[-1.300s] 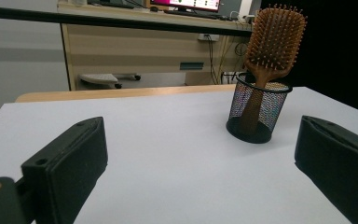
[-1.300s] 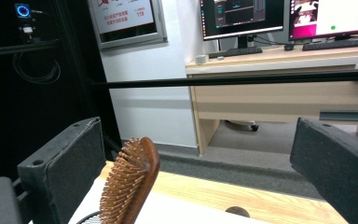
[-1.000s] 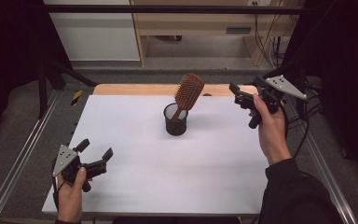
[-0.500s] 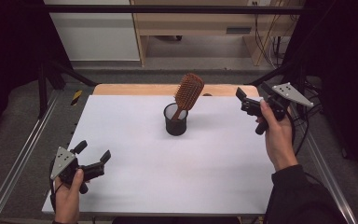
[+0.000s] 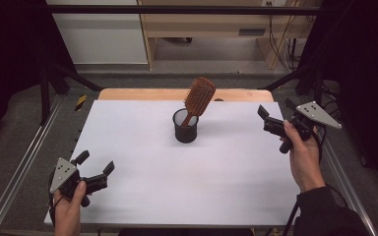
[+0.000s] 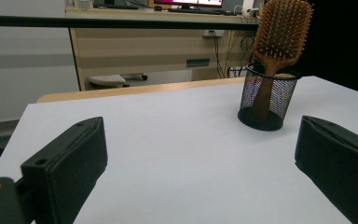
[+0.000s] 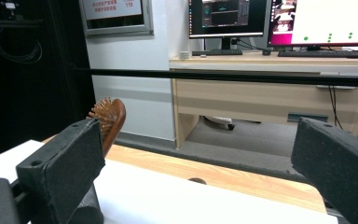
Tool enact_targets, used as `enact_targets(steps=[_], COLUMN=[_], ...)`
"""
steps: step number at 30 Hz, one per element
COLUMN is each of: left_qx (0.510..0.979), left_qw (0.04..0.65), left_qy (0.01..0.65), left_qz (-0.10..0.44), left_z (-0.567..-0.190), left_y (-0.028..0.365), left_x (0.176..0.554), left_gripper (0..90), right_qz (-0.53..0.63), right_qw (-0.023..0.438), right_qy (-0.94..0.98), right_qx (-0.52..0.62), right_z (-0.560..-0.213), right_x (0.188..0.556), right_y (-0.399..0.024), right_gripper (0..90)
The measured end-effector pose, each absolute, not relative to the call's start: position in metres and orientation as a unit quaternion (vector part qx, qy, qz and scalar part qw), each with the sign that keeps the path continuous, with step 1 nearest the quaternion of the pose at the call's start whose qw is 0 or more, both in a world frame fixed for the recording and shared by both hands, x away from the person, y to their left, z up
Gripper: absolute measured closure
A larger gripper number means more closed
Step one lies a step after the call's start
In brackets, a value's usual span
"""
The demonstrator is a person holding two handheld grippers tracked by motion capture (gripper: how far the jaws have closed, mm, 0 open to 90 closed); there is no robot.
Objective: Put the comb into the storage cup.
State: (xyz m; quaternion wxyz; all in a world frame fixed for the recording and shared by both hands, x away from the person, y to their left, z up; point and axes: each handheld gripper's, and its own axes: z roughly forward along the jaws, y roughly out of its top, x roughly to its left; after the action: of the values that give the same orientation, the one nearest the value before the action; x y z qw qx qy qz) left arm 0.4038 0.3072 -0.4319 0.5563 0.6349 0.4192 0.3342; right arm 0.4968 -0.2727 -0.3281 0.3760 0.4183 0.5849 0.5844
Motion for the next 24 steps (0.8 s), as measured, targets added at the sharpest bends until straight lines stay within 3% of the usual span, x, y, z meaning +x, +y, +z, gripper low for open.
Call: enact_targets(steps=[24], left_qx=[0.634], left_qw=[0.559], left_qy=[0.415], left_qz=[0.336], left_z=[-0.433], left_y=[0.312], left_x=[0.398], left_gripper=[2.4], right_qz=[0.570], right_qw=[0.377], right_qy=[0.599], right_qx=[0.418], right_z=[-0.365], right_x=[0.462], right_y=[-0.296], right_gripper=[2.8])
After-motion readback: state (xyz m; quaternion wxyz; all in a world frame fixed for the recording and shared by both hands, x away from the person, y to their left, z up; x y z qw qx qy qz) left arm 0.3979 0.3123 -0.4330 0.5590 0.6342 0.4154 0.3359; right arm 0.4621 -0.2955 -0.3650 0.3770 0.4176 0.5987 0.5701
